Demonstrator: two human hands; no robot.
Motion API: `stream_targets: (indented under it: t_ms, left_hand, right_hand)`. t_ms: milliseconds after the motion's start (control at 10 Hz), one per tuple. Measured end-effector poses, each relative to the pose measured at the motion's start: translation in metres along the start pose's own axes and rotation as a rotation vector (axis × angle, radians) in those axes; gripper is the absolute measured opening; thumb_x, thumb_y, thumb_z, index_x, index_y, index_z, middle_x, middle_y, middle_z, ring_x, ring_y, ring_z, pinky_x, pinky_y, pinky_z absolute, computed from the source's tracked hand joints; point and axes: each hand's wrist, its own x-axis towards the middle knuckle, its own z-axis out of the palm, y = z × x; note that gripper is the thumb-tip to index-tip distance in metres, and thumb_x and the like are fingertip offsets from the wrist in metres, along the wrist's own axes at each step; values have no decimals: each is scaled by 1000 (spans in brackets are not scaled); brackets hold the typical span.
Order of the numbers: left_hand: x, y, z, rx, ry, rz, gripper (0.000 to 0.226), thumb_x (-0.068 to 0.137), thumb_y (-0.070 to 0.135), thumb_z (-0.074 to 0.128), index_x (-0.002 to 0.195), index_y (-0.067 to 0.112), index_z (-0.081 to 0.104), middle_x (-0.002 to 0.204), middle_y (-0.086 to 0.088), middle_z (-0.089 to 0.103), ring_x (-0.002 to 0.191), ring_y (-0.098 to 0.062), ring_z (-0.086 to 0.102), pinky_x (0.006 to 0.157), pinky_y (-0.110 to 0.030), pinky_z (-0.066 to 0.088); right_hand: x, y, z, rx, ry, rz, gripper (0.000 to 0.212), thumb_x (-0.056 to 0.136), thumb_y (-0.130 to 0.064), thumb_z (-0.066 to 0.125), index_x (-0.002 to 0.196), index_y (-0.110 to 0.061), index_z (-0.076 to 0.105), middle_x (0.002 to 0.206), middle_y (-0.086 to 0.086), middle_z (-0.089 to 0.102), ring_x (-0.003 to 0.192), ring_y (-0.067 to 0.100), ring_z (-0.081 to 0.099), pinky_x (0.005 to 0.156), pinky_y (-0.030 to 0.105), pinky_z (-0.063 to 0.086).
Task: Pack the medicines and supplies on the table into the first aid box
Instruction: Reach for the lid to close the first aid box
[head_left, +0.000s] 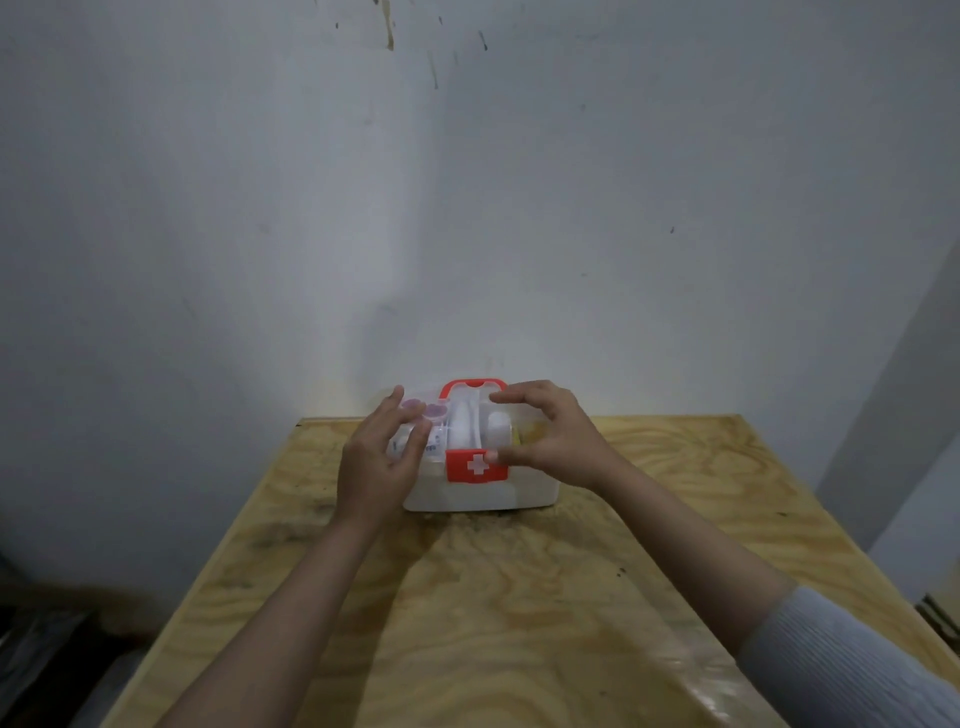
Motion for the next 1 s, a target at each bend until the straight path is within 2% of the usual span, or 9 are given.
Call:
stream_targets:
  t_ms: [100, 200, 300, 400, 500, 700, 800, 900, 1000]
  left_hand:
    - [-1, 0, 1, 0, 1, 12, 35, 87, 40, 57, 118, 23, 63, 144, 3, 46, 126, -19, 49, 89, -35, 51]
    - [-1, -2, 1, -2, 5, 26, 35, 88, 41, 56, 118, 25, 63, 142, 9, 43, 127, -18, 49, 90, -33, 51]
    - [-2, -3, 3, -2, 19, 40, 40, 87, 49, 52, 120, 28, 61, 142, 11, 42, 127, -19, 49, 89, -40, 54]
    - [-2, -5, 5, -3, 20, 30, 45, 86, 52, 49, 122, 29, 59, 145, 8, 41, 129, -20, 47, 89, -42, 54]
    - [1, -8, 7, -10, 12, 24, 38, 87, 47, 52, 122, 31, 58, 144, 10, 40, 129, -18, 46, 90, -42, 53]
    - [34, -7, 19, -10, -85, -46, 29, 91, 39, 53, 117, 28, 61, 146, 3, 43, 133, -18, 41, 97, -43, 48]
    - [43, -6, 26, -22, -114, -58, 33, 91, 39, 53, 122, 26, 57, 144, 1, 47, 134, -18, 40, 100, -39, 44]
    - [47, -4, 30, -29, -124, -112, 32, 92, 39, 52, 121, 27, 57, 148, 1, 41, 137, -18, 36, 103, -41, 41]
    - [43, 5, 25, -34, -157, -171, 35, 91, 44, 50, 124, 35, 54, 157, 3, 20, 143, -17, 20, 111, -54, 28]
  right_hand:
    - [-3, 6, 8, -224, -8, -95, 74, 58, -45, 84, 126, -33, 56, 134, -6, 47, 125, 16, 32, 102, 33, 32]
    - [-7, 13, 16, -390, 94, -210, 69, 63, -45, 80, 126, -30, 56, 135, -4, 52, 124, 21, 39, 102, 39, 38]
    - [-8, 27, 24, -481, 211, -353, 61, 66, -47, 71, 122, -26, 58, 127, 2, 60, 117, 26, 49, 99, 41, 42]
    - [-7, 35, 28, -537, 237, -386, 59, 70, -52, 64, 122, -26, 56, 127, 3, 61, 116, 26, 51, 99, 40, 40]
    - [-3, 38, 29, -534, 255, -395, 59, 71, -54, 63, 123, -27, 55, 128, 1, 60, 118, 25, 49, 100, 39, 39]
    - [26, 43, 21, -495, 248, -335, 62, 63, -49, 72, 120, -27, 59, 124, 1, 62, 113, 26, 52, 94, 41, 45]
    - [35, 45, 16, -498, 200, -274, 65, 63, -50, 75, 122, -29, 58, 128, -2, 59, 118, 24, 49, 98, 40, 43]
    - [41, 46, 10, -486, 130, -268, 69, 65, -55, 73, 127, -31, 54, 135, -3, 53, 124, 21, 42, 103, 42, 40]
    - [34, 37, 1, -399, 65, -238, 78, 68, -56, 72, 137, -32, 44, 148, -3, 39, 137, 19, 31, 114, 51, 25]
